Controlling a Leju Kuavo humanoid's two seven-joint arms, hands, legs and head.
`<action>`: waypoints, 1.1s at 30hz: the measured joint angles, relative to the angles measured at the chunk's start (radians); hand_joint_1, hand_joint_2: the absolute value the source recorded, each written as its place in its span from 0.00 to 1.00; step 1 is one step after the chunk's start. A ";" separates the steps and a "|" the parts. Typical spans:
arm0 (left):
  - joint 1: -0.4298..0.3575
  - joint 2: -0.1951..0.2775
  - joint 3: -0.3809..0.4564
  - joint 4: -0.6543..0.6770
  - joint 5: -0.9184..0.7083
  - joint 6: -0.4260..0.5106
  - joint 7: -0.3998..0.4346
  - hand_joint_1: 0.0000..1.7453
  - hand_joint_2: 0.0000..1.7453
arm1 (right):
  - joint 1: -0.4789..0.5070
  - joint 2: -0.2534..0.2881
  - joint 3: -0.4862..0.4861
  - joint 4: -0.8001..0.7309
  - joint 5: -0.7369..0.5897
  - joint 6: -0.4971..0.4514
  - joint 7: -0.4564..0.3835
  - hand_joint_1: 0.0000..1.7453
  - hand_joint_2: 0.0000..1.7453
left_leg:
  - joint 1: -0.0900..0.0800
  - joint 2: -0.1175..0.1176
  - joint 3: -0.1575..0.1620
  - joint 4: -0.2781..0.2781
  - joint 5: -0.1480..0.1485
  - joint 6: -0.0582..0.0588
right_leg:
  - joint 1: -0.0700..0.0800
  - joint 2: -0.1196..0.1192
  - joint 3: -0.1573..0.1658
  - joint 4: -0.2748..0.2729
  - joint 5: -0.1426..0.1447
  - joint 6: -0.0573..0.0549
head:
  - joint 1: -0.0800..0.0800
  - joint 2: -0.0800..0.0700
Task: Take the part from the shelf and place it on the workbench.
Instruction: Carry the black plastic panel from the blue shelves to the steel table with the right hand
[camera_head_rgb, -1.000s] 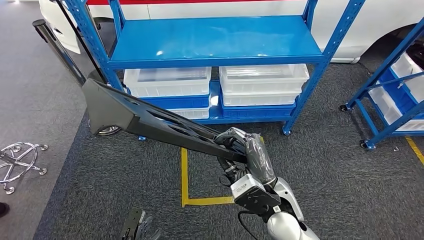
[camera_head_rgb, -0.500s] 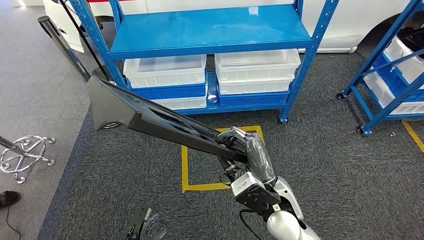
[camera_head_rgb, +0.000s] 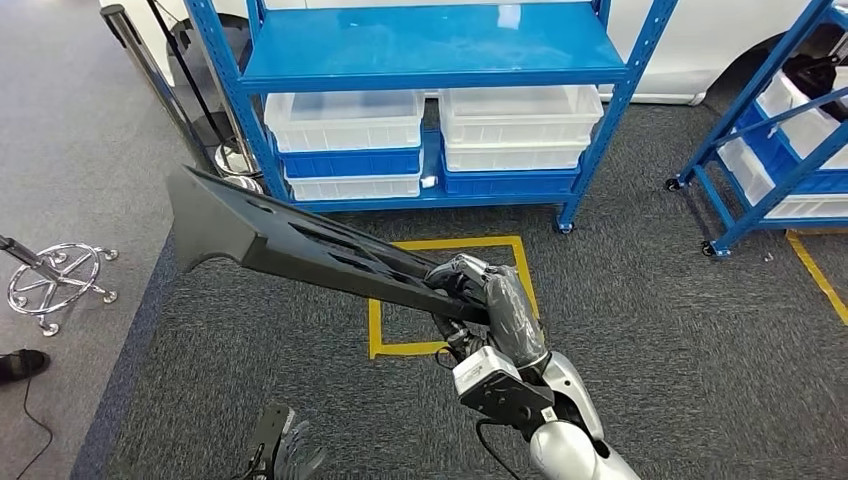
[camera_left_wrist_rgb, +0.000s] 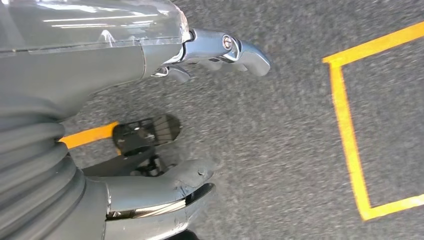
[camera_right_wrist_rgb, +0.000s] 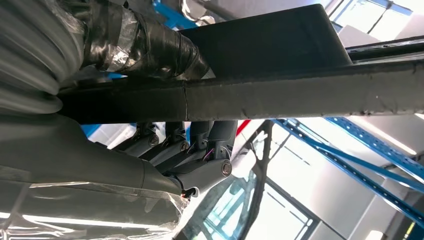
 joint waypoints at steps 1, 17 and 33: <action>0.000 0.000 -0.002 0.000 0.001 0.000 0.000 0.00 1.00 | 0.000 0.000 0.000 0.001 0.001 0.000 0.001 1.00 1.00 | 0.000 0.000 -0.019 0.008 0.008 -0.002 | -0.001 0.000 0.025 -0.010 0.025 0.001 | 0.000 0.000; -0.002 0.000 -0.013 0.007 0.018 -0.002 -0.006 0.00 1.00 | -0.002 0.001 0.003 0.008 0.013 0.000 0.009 1.00 1.00 | 0.008 -0.006 -0.074 0.278 -0.109 -0.064 | 0.005 -0.002 0.058 -0.247 0.137 -0.056 | -0.003 0.000; -0.012 -0.004 -0.018 0.014 0.020 -0.005 -0.004 0.00 1.00 | 0.000 0.000 0.006 0.011 0.017 0.000 0.014 1.00 1.00 | -0.001 -0.001 -0.038 0.026 0.011 -0.002 | -0.002 -0.001 0.080 -0.084 0.055 -0.002 | -0.001 0.000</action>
